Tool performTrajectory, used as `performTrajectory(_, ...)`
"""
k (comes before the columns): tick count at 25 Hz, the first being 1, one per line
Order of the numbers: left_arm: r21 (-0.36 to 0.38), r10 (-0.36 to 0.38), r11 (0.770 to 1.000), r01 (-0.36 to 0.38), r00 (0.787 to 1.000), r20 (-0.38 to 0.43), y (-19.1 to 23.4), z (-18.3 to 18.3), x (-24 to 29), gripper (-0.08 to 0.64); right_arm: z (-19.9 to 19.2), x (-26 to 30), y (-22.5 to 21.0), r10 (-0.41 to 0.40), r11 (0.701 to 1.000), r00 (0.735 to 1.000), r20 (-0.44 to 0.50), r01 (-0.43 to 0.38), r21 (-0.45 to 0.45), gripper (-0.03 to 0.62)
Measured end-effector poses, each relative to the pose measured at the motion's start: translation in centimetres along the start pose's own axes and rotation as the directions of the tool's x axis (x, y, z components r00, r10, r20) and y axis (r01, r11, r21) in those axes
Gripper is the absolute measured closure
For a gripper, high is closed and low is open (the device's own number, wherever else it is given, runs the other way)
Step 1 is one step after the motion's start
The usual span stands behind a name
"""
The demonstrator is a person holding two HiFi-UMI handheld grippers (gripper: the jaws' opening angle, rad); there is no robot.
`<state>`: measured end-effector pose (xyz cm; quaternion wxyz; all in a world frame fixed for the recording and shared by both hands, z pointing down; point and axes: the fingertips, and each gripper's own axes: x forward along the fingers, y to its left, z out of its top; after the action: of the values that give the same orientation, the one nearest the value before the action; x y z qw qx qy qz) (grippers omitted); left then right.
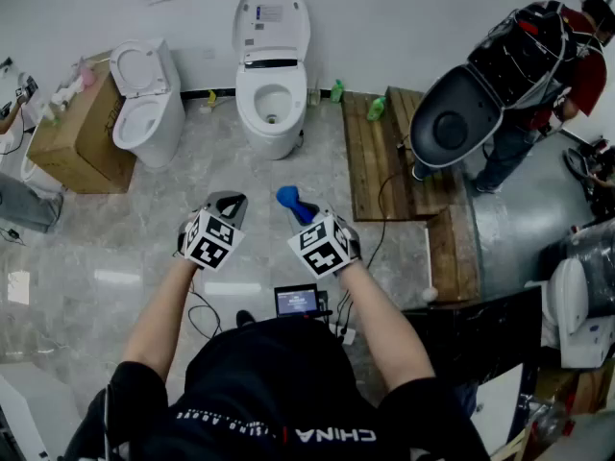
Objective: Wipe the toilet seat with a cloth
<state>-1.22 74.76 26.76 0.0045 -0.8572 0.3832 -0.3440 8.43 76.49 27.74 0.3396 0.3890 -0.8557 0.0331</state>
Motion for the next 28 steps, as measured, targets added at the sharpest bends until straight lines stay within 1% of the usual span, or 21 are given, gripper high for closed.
performTrajectory(4, -0.021, -0.002, 1.000, 0.002, 1.000, 0.012, 0.5, -0.2, 0.0, 0.548, 0.0, 0.3, 0.4, 0.002, 1.000, 1.000, -0.012, -0.002, 0.007, 0.540)
performTrajectory(8, 0.010, -0.006, 1.000, 0.006, 1.000, -0.001, 0.2, -0.5, 0.2, 0.548, 0.0, 0.3, 0.2, -0.002, 1.000, 1.000, -0.002, 0.002, 0.020, 0.540)
performTrajectory(10, 0.007, -0.012, 1.000, 0.012, 1.000, 0.002, 0.0, -0.5, 0.3, 0.548, 0.0, 0.2, 0.2, -0.001, 1.000, 1.000, 0.001, 0.001, 0.026, 0.540)
performTrajectory(12, -0.019, -0.021, 1.000, 0.021, 1.000, 0.002, -0.1, -0.6, 0.3, 0.548, -0.2, 0.2, 0.4, 0.002, 1.000, 1.000, -0.003, -0.002, 0.027, 0.540)
performTrajectory(15, -0.120, -0.052, 0.991, 0.053, 0.999, 0.014, -0.2, -0.5, 0.2, 0.548, -0.2, 0.2, 0.5, 0.005, 1.000, 1.000, 0.000, -0.005, 0.026, 0.540)
performTrajectory(16, -0.133, -0.056, 0.989, 0.058, 0.998, 0.018, -0.1, -0.5, 0.2, 0.548, -0.2, 0.2, 0.6, 0.007, 1.000, 1.000, -0.001, -0.007, 0.028, 0.540)
performTrajectory(23, -0.112, -0.052, 0.992, 0.054, 0.998, 0.021, -0.2, -0.7, -0.1, 0.548, -0.3, 0.0, 1.1, 0.033, 0.998, 0.999, 0.002, -0.033, 0.052, 0.540)
performTrajectory(28, -0.139, -0.074, 0.987, 0.076, 0.997, 0.023, -0.5, -0.9, -0.2, 0.548, -0.4, 0.1, 1.3, 0.042, 0.997, 0.999, 0.001, -0.042, 0.060, 0.540)
